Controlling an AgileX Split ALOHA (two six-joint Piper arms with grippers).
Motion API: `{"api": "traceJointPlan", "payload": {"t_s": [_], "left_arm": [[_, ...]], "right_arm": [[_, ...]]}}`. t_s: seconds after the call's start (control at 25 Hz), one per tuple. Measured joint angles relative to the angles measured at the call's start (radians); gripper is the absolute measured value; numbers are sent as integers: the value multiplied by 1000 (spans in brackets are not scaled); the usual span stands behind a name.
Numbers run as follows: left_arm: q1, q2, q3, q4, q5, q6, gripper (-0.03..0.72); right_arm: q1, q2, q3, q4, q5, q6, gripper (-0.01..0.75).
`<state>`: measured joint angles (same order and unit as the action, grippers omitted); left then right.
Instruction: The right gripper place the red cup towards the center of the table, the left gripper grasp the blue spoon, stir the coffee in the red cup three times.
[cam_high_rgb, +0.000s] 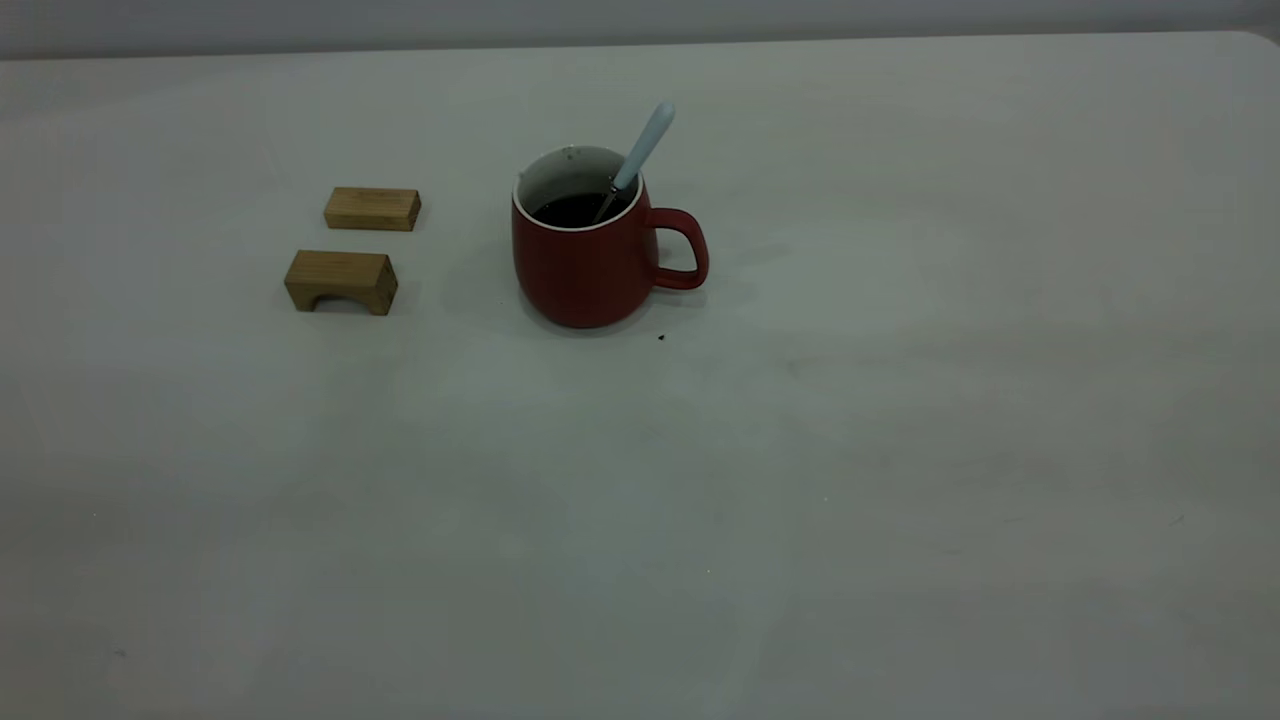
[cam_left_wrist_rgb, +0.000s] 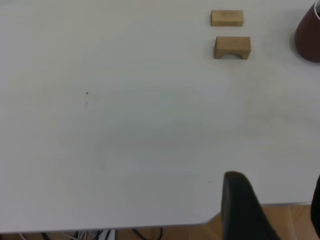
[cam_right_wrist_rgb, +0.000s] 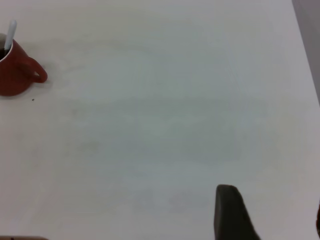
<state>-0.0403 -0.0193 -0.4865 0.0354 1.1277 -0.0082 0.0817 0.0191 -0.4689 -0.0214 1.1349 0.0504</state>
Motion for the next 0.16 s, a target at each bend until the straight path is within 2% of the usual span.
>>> {"api": "traceJointPlan", "payload": {"t_s": [0.16], "left_arm": [[0,0,0,0,0,0,407]], "right_arm": [[0,0,0,0,0,0,442]]}}
